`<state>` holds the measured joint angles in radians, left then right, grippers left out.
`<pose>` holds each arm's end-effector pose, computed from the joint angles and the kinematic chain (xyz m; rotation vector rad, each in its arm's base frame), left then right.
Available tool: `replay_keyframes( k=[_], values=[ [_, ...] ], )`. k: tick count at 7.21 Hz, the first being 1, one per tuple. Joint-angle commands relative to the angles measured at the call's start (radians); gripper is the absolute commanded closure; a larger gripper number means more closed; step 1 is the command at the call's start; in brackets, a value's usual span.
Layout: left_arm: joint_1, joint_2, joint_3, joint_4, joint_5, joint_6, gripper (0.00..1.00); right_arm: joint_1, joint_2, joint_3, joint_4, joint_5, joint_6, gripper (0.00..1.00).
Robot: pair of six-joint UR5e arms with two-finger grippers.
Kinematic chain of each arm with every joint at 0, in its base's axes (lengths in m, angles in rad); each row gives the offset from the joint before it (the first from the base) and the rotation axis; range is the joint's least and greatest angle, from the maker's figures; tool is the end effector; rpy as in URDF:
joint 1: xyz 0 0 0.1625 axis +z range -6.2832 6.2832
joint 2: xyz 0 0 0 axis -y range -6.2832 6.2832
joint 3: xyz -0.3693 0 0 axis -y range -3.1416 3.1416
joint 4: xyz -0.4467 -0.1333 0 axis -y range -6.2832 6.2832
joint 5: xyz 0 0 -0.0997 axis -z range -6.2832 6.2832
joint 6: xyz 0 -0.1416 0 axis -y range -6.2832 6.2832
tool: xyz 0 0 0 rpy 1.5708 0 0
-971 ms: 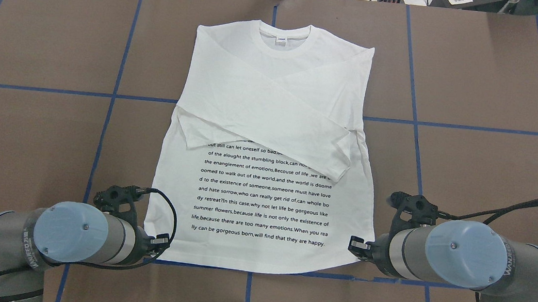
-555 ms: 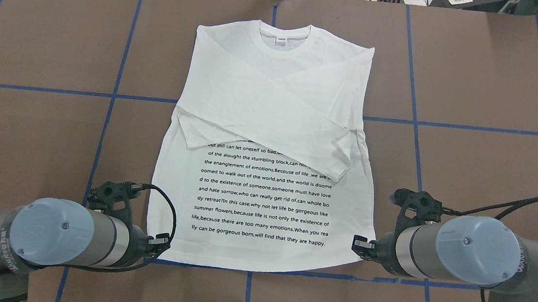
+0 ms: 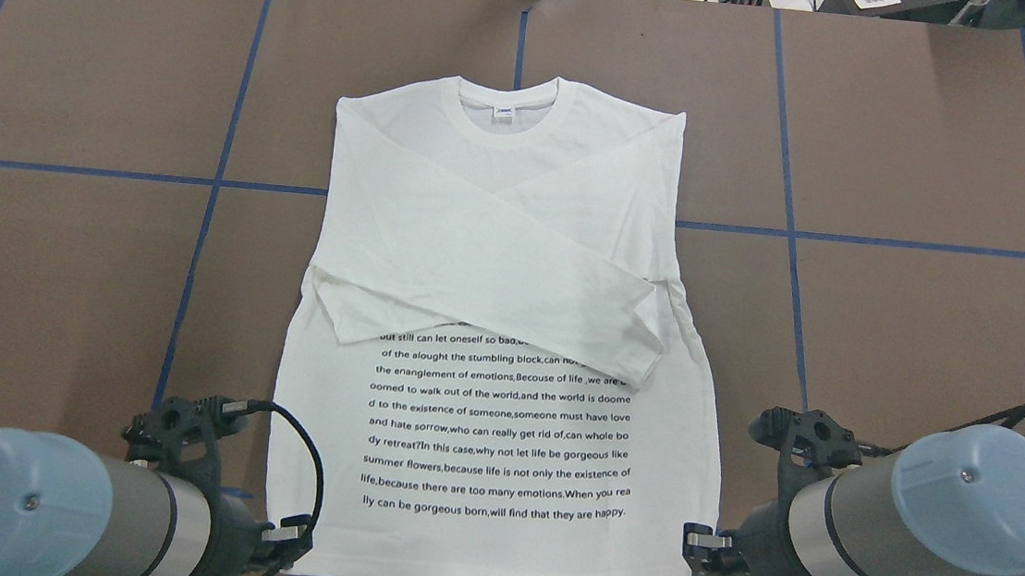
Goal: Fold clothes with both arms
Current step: 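Lift the hem with both grippers and carry it over toward the collar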
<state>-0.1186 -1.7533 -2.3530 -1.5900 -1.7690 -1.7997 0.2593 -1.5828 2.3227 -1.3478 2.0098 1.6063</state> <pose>0.4764 -0.1629 0.1524 -0.2361 0.9708 -0.2207 -0.4526 -0.1957 0.2220 -0.2955 -0.9842 0.0571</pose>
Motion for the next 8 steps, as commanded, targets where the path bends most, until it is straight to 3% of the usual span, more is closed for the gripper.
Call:
replay_keyframes(
  k=[1, 4, 6, 8],
  values=[
    [0.11, -0.002, -0.136, 0.117, -0.018, -0.084, 1.0, -0.014, -0.054, 0.066, -0.001, 0.181, 0.001, 1.0],
    [0.113, 0.0, -0.147, 0.15, -0.024, -0.107, 1.0, 0.036, -0.08, 0.072, 0.001, 0.195, -0.002, 1.0],
    [-0.063, -0.026, -0.135, 0.15, -0.082, -0.095, 1.0, 0.209, 0.053, -0.026, 0.001, 0.191, -0.035, 1.0],
    [-0.302, -0.037, -0.089, 0.163, -0.166, 0.081, 1.0, 0.37, 0.163, -0.104, -0.002, 0.211, -0.072, 1.0]
  ],
)
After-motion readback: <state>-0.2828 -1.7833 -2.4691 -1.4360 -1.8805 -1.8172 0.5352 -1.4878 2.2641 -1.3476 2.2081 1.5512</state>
